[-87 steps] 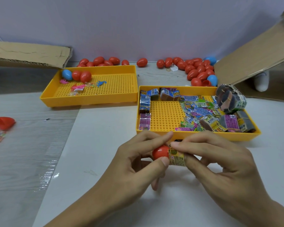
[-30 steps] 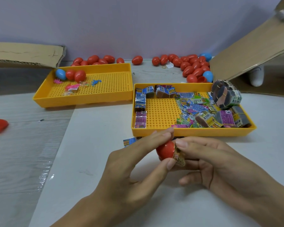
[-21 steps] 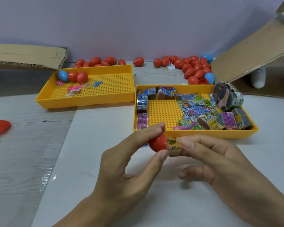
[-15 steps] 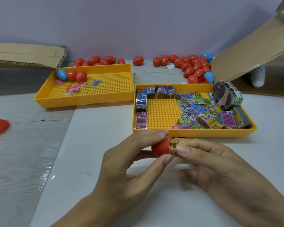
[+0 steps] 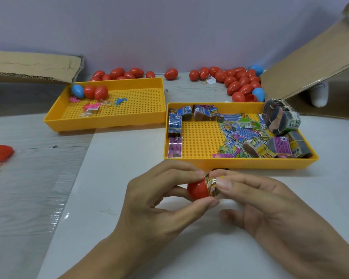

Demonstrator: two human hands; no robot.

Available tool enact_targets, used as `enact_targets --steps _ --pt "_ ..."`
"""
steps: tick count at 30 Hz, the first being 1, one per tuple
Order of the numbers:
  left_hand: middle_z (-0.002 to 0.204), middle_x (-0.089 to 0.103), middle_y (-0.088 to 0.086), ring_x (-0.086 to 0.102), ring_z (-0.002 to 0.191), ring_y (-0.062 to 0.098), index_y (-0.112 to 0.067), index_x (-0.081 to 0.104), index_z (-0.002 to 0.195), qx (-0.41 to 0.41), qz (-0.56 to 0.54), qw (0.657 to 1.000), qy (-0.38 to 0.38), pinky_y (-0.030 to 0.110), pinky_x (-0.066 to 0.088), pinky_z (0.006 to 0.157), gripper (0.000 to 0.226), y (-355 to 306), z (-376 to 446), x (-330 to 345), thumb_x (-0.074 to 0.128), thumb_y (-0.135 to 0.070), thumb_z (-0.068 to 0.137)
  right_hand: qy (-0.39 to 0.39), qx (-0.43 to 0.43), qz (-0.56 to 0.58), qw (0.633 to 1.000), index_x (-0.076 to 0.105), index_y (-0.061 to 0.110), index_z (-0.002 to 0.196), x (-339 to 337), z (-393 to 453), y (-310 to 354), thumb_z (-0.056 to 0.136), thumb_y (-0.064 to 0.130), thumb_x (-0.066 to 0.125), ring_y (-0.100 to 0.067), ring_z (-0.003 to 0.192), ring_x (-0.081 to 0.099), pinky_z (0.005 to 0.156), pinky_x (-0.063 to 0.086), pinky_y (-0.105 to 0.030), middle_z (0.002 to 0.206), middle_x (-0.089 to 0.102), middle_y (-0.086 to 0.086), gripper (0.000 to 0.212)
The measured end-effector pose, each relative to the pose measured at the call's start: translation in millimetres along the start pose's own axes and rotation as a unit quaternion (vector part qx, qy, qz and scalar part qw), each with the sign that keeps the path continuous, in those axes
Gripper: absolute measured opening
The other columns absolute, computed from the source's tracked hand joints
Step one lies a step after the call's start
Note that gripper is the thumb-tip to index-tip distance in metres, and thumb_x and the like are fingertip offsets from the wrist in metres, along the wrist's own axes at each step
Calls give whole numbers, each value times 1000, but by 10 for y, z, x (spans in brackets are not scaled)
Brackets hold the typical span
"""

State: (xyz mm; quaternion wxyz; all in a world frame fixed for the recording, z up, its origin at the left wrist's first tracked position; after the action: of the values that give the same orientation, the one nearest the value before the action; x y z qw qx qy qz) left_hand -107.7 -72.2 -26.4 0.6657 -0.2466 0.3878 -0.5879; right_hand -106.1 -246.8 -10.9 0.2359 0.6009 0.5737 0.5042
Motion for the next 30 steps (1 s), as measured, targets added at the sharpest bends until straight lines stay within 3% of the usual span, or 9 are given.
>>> enact_targets --steps 2,4,6,11,16,20,25,30 --pt "102 69 13 70 90 26 -1 72 100 12 11 1000 -2 24 59 67 27 -12 0 12 80 -11 76 -21 -21 -17 999 79 5 73 -5 0 5 39 7 91 -8 77 66 52 51 -23 100 72 0 37" --pt "104 67 13 70 90 24 -2 70 105 31 31 999 -5 22 59 68 29 -30 3 21 77 -7 78 -28 -31 -25 999 77 7 68 -9 -4 -2 40 17 88 -6 70 65 50 50 -23 87 71 1 32" --pt "105 66 14 69 90 23 -1 69 109 48 53 997 -7 22 59 69 32 -47 6 27 76 -5 78 -18 -30 -24 999 77 5 71 -7 1 0 50 17 91 -9 72 67 51 51 -23 89 73 -4 28" --pt "106 64 15 67 93 20 -1 64 115 67 66 995 -15 22 60 70 38 -86 9 32 74 -4 79 31 5 26 999 77 -1 88 -7 30 14 59 36 80 -18 83 71 55 56 -29 96 74 -17 47" --pt "106 66 14 66 94 18 3 64 115 83 83 993 6 22 58 72 36 -133 -15 67 74 -5 80 35 12 27 999 66 9 69 -24 34 22 54 29 84 -18 64 67 52 54 -27 77 70 -14 31" --pt "110 69 6 69 99 14 -5 64 116 84 117 990 2 27 57 80 39 -169 -27 66 76 -15 80 71 43 34 996 68 11 81 -48 39 57 59 25 84 -21 67 68 55 56 -30 90 71 -20 31" --pt "115 70 0 69 110 11 -10 63 114 76 103 992 2 36 55 94 35 -177 -21 50 75 -20 82 54 50 14 997 77 10 91 -105 40 94 54 26 86 -22 69 68 54 57 -29 90 73 -19 41" --pt "120 68 4 66 115 10 -7 64 114 67 89 993 30 27 54 95 38 -134 -1 54 76 -19 80 47 85 54 994 77 3 93 -128 63 61 60 13 90 -24 69 71 56 58 -28 99 72 -28 37"
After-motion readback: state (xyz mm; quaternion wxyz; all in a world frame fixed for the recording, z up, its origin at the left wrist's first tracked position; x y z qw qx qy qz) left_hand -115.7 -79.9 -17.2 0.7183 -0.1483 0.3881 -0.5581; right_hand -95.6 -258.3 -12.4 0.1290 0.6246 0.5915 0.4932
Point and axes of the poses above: each hand's wrist, its own z-axis towards the middle knuckle, its own x-axis out of the palm, y = z × x, the point moved 2 cm from there along z, towards the middle knuckle
